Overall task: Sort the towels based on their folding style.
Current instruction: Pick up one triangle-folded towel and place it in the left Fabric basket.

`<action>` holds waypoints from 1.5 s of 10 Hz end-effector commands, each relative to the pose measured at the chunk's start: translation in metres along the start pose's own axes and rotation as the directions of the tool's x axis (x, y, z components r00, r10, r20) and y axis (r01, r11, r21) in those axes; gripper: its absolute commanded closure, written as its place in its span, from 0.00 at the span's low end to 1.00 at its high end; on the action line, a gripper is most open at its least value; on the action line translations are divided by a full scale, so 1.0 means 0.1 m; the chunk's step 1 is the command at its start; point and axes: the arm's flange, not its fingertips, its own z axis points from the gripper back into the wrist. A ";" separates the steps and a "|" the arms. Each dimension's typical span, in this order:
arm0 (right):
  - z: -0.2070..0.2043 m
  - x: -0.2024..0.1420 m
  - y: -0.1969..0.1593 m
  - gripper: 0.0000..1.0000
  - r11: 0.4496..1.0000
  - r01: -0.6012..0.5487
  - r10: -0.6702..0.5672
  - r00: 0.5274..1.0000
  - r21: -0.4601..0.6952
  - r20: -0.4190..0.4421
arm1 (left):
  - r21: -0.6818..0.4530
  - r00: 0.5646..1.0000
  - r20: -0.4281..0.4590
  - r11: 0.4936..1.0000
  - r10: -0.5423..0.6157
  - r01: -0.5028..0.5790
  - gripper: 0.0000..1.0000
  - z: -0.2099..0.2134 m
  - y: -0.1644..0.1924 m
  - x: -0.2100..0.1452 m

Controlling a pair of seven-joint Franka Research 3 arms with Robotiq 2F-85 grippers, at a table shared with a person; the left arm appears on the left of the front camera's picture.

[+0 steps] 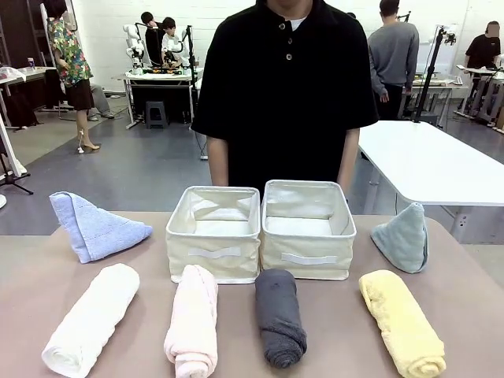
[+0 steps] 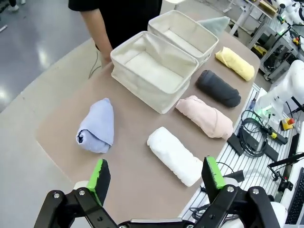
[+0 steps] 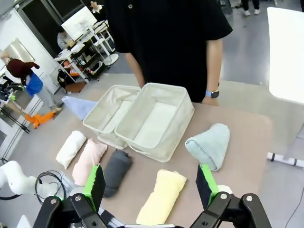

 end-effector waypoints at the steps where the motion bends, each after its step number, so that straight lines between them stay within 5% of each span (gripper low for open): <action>1: -0.03 0.02 0.05 0.00 1.000 0.015 -0.015 1.000 0.021 -0.006 | -0.023 1.000 -0.009 1.000 0.016 -0.016 0.00 -0.06 -0.05 0.09; 3: -0.02 0.01 0.02 0.00 1.000 0.005 -0.005 1.000 0.007 -0.002 | -0.023 1.000 -0.009 1.000 0.016 -0.016 0.00 -0.06 -0.05 0.09; 4: 0.05 -0.02 -0.14 0.00 0.953 -0.235 0.257 0.961 0.192 -0.098 | -0.016 1.000 -0.017 1.000 0.000 0.000 0.00 -0.10 -0.03 0.07; 6: 0.34 -0.06 -0.61 0.00 0.893 -0.325 0.388 0.906 0.312 -0.167 | 0.056 0.988 0.032 0.988 -0.149 0.147 0.00 0.15 0.39 -0.22; 8: 0.53 -0.04 -1.08 0.00 0.903 -0.243 0.302 0.946 0.355 -0.120 | -0.081 0.959 0.057 0.956 -0.277 0.281 0.00 0.40 0.60 -0.46; 11: 0.60 -0.08 -1.33 0.00 0.911 -0.192 0.248 0.962 0.366 -0.113 | -0.253 0.951 0.038 0.917 -0.308 0.307 0.00 0.63 0.72 -0.65; 15: 0.58 -0.11 -1.34 0.00 0.918 -0.184 0.237 0.965 0.351 -0.114 | -0.251 0.954 0.041 0.921 -0.298 0.299 0.00 0.53 0.59 -0.75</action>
